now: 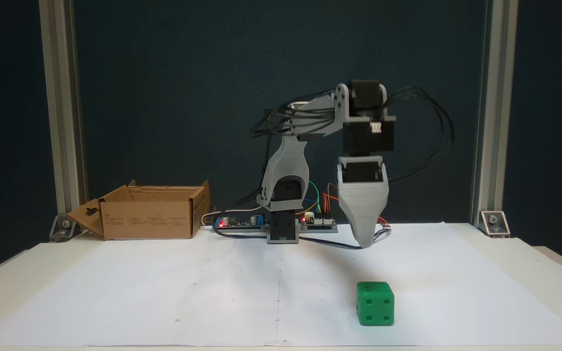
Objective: Grasp a green dice and put it in the bin.
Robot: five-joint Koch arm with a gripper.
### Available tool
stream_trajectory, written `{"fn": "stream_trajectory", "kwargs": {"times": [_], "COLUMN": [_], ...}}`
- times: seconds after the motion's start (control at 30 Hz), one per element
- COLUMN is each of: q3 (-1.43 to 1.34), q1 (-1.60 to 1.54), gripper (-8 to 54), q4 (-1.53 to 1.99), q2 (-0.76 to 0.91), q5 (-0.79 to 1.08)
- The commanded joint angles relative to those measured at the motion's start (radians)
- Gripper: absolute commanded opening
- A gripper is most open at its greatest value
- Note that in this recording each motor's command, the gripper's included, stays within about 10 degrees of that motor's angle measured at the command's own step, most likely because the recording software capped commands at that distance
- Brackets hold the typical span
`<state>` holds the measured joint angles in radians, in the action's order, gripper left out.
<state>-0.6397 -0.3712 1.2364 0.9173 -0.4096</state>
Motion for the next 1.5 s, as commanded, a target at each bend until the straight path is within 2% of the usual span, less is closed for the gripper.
{"fn": "stream_trajectory", "kwargs": {"times": [0.0,1.47], "q3": [0.052,0.064], "q1": [0.0,-0.02], "gripper": [43.6,43.6], "q4": [-0.02,-0.133], "q2": [0.003,-0.095], "q5": [-0.058,-0.087]}}
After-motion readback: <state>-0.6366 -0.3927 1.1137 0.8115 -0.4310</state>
